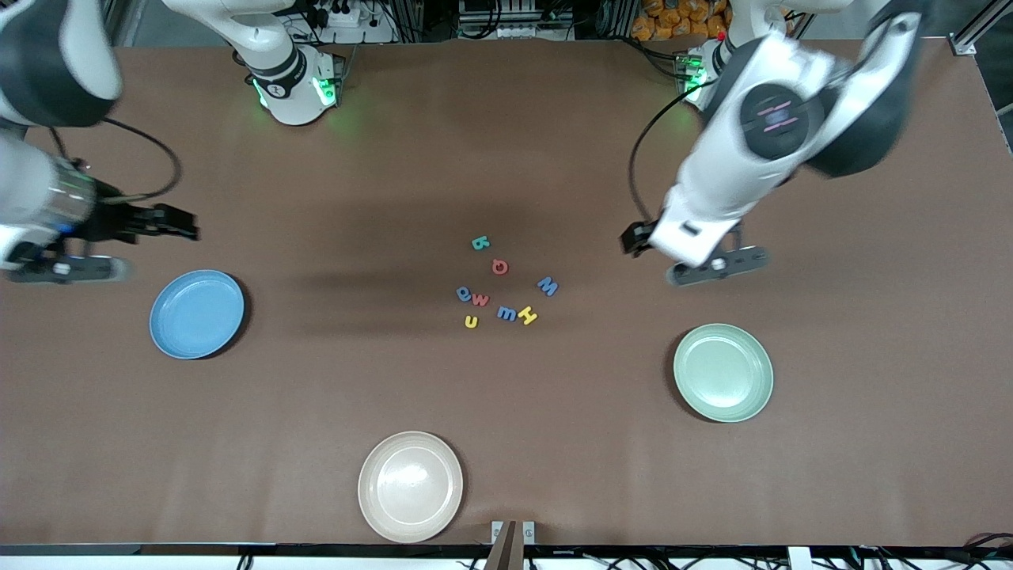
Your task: Sort upper and lower case letters into plates
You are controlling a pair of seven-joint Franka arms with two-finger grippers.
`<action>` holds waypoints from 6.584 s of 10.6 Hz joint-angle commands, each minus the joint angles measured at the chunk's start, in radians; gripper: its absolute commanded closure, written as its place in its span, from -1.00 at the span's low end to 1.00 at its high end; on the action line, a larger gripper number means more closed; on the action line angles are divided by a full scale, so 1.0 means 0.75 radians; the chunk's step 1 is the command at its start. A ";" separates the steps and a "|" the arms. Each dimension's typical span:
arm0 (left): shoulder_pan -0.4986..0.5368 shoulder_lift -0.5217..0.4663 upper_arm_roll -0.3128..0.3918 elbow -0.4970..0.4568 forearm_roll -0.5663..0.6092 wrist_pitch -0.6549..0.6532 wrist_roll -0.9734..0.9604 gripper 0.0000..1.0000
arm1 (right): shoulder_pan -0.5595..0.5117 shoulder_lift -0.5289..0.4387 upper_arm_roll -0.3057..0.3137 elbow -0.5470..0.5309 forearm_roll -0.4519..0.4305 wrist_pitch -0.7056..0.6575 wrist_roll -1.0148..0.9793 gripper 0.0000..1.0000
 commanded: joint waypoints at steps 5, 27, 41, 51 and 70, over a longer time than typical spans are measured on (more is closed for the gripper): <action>-0.206 0.357 0.004 -0.052 0.068 0.456 -0.636 -1.00 | 0.362 0.267 -0.004 0.020 0.106 0.211 0.137 -1.00; -0.259 0.527 0.015 -0.224 0.236 0.864 -0.968 1.00 | 0.518 0.851 -0.006 0.204 0.210 0.816 0.843 -1.00; 0.223 0.124 0.002 -0.222 0.218 0.485 -0.282 1.00 | 0.720 1.032 -0.008 0.334 0.095 0.970 1.030 -1.00; 0.465 0.383 0.013 -0.055 0.226 0.545 0.026 1.00 | 0.733 1.037 -0.010 0.337 0.034 0.968 1.030 1.00; -0.009 0.537 -0.010 0.142 0.218 0.555 -0.475 -1.00 | 0.254 0.413 -0.014 -0.301 0.014 0.809 0.153 1.00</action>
